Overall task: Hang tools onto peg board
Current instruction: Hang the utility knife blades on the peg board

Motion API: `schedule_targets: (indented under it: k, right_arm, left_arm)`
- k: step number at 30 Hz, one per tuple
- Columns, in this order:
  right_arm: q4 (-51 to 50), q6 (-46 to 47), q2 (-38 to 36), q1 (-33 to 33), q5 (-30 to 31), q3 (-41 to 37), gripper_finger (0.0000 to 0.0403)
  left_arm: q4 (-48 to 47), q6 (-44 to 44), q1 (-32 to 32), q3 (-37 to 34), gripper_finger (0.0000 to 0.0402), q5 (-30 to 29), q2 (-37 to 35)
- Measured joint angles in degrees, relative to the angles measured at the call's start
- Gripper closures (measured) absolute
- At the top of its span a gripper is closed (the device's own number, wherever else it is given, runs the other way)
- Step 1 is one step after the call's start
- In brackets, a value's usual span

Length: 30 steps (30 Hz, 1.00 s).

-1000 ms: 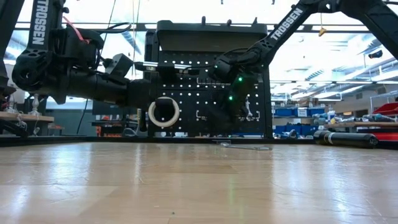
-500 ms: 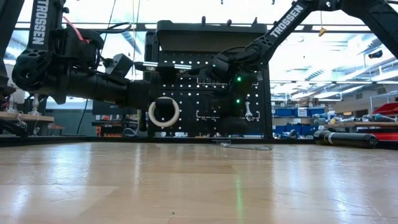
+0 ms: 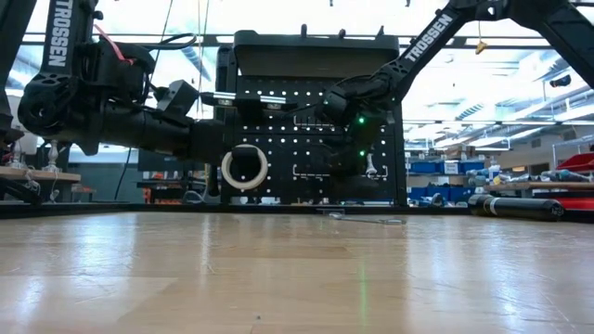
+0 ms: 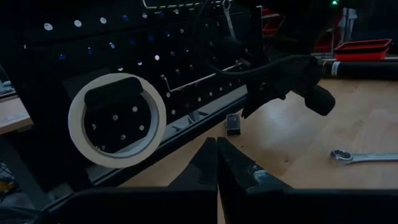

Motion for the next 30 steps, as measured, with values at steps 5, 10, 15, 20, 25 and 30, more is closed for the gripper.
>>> schedule_targets:
  k: [5, 10, 15, 20, 25, 30]
  right_arm:
    - [1.3, -6.9, 0.3, -0.4, -0.2, 0.0, 0.0402]
    - [1.9, -10.7, 0.3, -0.4, -0.4, 0.0, 0.0402]
    - [2.0, -11.8, 0.3, -1.0, -1.6, 0.0, 0.0402]
    - [2.0, -12.0, 0.3, -2.1, -4.3, 0.0, 0.0402]
    - [2.7, -14.3, 0.3, -2.3, -4.5, 0.0, 0.0403]
    - [3.2, -16.3, 0.3, -2.7, -4.5, 0.0, 0.0403]
  left_arm:
    - [-0.4, 0.1, 0.0, 1.2, 0.0402, 0.3, 0.0]
    - [-1.0, 0.1, 0.0, 2.4, 0.0402, 2.9, 0.0]
    - [-1.1, 0.1, 0.0, 2.8, 0.0402, 4.5, 0.0]
    - [-1.2, 0.1, 0.0, 2.8, 0.0402, 4.5, 0.0]
    - [-1.3, 0.1, 0.0, 2.8, 0.0402, 4.5, 0.0]
    - [-1.3, 0.0, 0.0, 2.8, 0.0402, 4.5, 0.0]
